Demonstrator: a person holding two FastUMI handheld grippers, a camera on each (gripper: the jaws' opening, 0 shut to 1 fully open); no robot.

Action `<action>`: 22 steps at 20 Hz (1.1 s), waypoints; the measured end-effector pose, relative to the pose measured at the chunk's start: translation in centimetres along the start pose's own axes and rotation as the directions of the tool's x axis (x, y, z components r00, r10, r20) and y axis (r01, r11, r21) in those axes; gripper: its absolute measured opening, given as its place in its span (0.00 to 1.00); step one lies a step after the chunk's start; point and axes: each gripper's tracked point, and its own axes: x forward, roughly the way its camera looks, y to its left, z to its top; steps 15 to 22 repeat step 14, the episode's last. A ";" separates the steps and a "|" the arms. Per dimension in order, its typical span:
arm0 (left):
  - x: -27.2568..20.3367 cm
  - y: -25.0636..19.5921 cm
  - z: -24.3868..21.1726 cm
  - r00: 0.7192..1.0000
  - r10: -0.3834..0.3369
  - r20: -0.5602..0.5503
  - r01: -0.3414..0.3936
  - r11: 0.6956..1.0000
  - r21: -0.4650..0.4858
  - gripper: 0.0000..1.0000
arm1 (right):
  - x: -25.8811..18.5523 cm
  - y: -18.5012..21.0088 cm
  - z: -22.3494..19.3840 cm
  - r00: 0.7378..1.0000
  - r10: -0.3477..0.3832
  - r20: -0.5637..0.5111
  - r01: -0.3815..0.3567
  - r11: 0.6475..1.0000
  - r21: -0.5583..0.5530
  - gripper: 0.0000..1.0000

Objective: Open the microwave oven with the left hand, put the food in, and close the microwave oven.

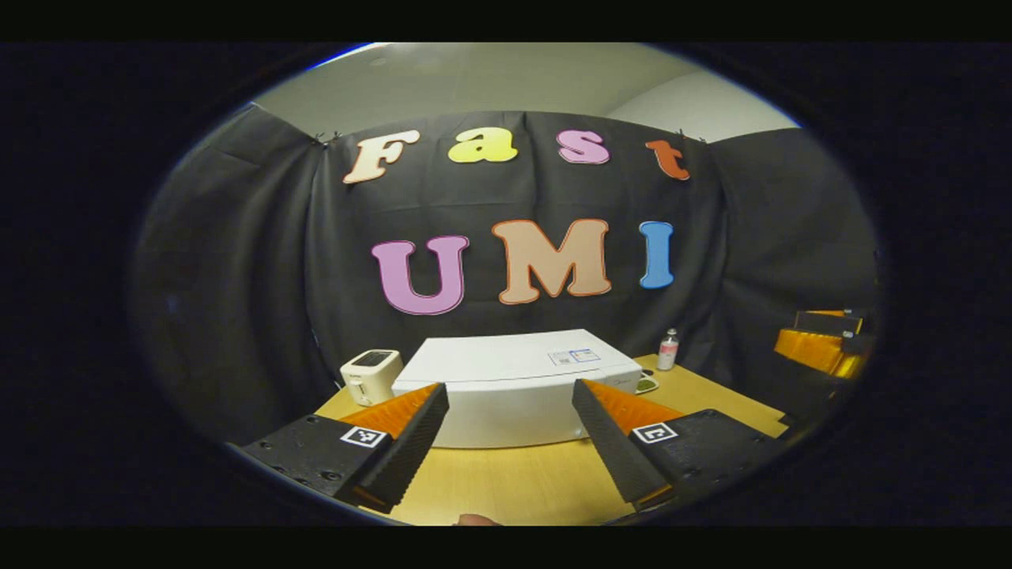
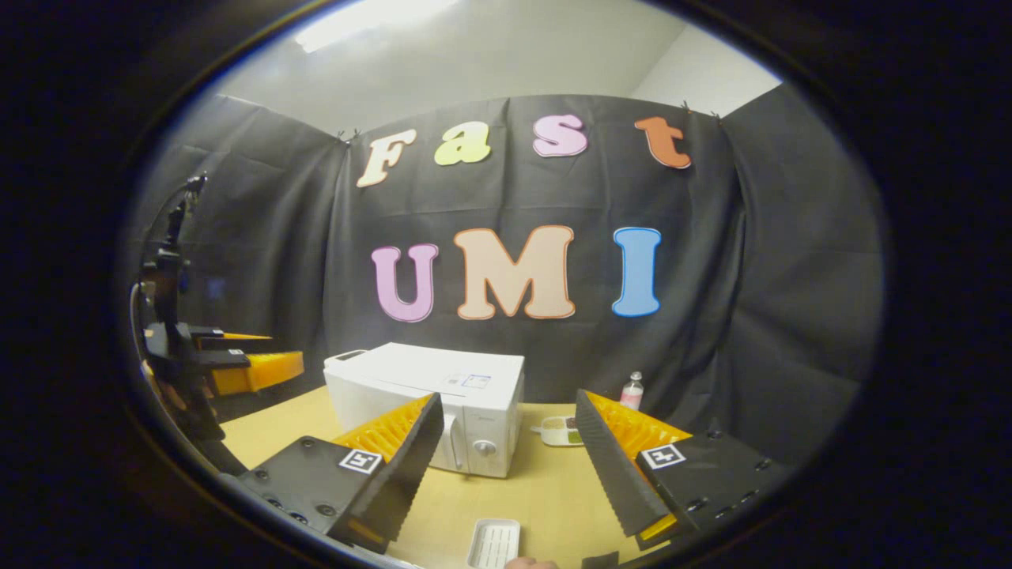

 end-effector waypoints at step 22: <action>-3.2 -0.4 0.4 0.999 0.037 -0.002 -0.037 0.999 0.022 0.96 | 0.1 1.0 -0.1 1.000 0.028 0.007 -0.029 0.999 0.017 0.96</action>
